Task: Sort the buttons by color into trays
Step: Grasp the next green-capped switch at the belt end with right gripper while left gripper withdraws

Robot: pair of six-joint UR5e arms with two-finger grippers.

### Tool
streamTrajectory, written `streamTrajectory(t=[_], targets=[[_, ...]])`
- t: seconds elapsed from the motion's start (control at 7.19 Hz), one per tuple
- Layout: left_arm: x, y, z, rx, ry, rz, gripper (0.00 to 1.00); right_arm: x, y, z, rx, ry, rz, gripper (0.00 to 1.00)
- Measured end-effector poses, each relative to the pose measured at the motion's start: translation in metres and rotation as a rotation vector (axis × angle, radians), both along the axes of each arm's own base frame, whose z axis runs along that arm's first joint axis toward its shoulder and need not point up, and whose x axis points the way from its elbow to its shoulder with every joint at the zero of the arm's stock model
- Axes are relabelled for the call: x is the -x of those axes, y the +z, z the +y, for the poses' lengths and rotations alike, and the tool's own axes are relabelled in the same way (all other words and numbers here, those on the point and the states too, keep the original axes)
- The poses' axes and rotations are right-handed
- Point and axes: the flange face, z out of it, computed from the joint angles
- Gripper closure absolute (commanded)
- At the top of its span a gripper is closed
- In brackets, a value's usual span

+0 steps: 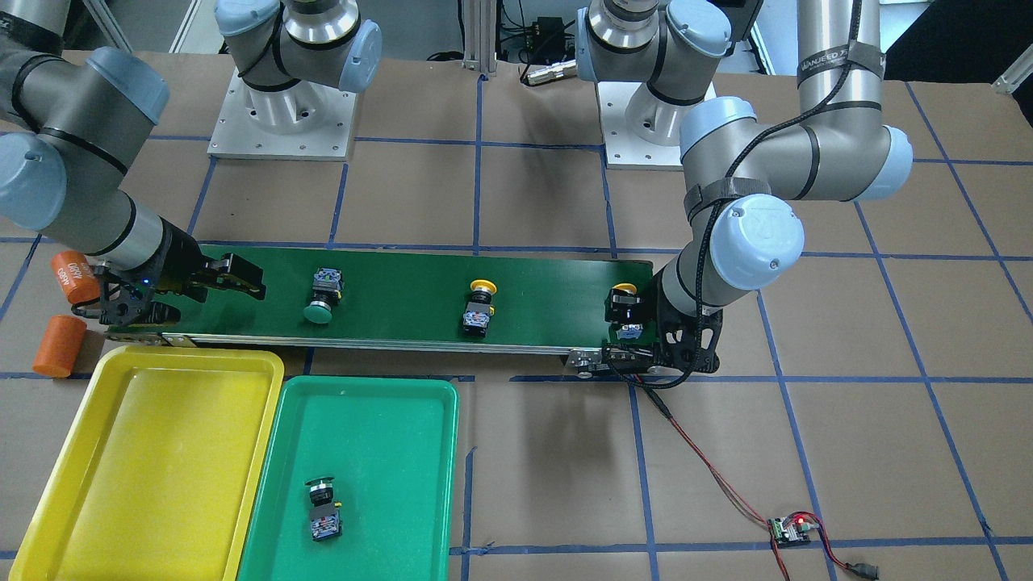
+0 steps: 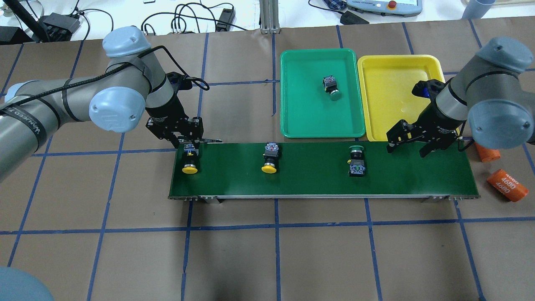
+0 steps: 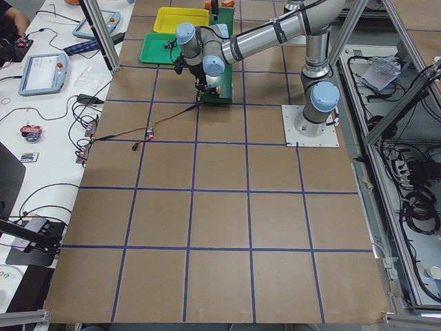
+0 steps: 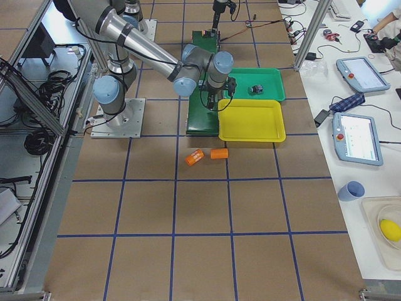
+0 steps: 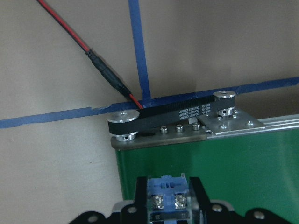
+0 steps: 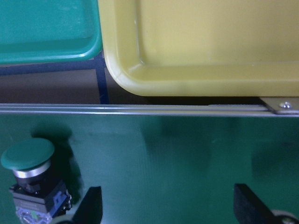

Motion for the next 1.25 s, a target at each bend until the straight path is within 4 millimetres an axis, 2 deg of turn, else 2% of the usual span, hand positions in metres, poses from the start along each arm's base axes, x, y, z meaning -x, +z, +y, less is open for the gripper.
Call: streamTrajectory(t=[0.14, 0.28, 0.56, 0.83, 0.97, 1.11, 1.25], targets=[[0.0, 0.003, 0.004, 0.012, 0.0, -0.003, 0.0, -0.001, 0.0, 0.0, 0.0, 0.0, -0.002, 0.0], [0.0, 0.019, 0.003, 0.047, 0.002, -0.011, 0.0, -0.001, 0.0, 0.0, 0.0, 0.0, -0.003, 0.0], [-0.007, 0.069, -0.006, 0.088, 0.03, -0.058, 0.0, -0.001, 0.001, 0.0, 0.002, -0.002, -0.004, 0.0], [-0.012, 0.134, -0.007, 0.059, 0.05, -0.108, 0.0, -0.001, 0.001, 0.0, 0.001, -0.002, -0.004, 0.0], [-0.012, 0.161, 0.003, 0.055, 0.074, -0.118, 0.0, -0.001, 0.001, 0.0, 0.001, -0.002, -0.005, 0.0], [-0.012, 0.178, 0.017, 0.061, 0.094, -0.123, 0.0, -0.001, 0.001, 0.0, 0.001, -0.002, -0.005, 0.0], [-0.01, 0.183, 0.031, 0.06, 0.11, -0.123, 0.0, -0.001, 0.001, 0.0, 0.001, -0.004, -0.006, 0.0]])
